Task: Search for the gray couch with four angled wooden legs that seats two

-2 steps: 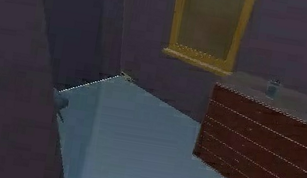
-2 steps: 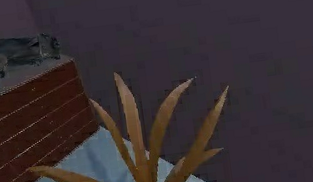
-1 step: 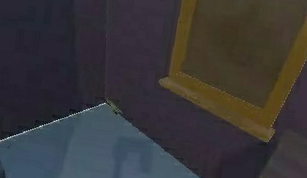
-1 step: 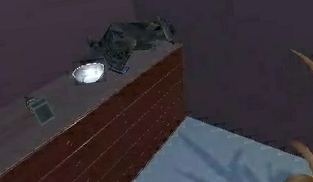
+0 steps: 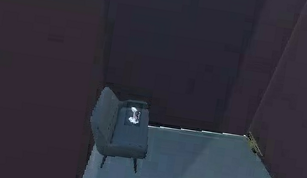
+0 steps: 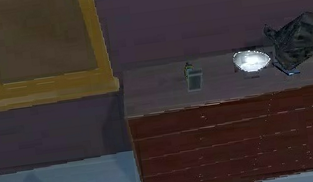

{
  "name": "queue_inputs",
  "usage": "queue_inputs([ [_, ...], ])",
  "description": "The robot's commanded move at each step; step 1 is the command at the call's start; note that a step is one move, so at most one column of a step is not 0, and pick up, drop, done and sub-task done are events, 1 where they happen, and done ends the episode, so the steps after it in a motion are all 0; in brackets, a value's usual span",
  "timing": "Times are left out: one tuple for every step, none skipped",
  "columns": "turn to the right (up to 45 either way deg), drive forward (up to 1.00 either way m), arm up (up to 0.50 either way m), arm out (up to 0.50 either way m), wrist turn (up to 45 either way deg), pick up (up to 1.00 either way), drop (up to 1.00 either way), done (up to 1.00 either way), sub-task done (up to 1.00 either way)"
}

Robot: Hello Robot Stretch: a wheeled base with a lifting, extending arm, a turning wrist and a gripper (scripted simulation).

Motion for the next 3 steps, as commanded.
queue_inputs([
  [-6.0, 0.0, 0.0, 0.0, 0.0, 0.0, 0.0, 0.0, 0.0],
  [0.0, 0.45, 0.0, 0.0, 0.0, 0.0, 0.0, 0.0, 0.0],
  [0.0, 0.0, 0.0, 0.0, 0.0, 0.0, 0.0, 1.0, 0.0],
])
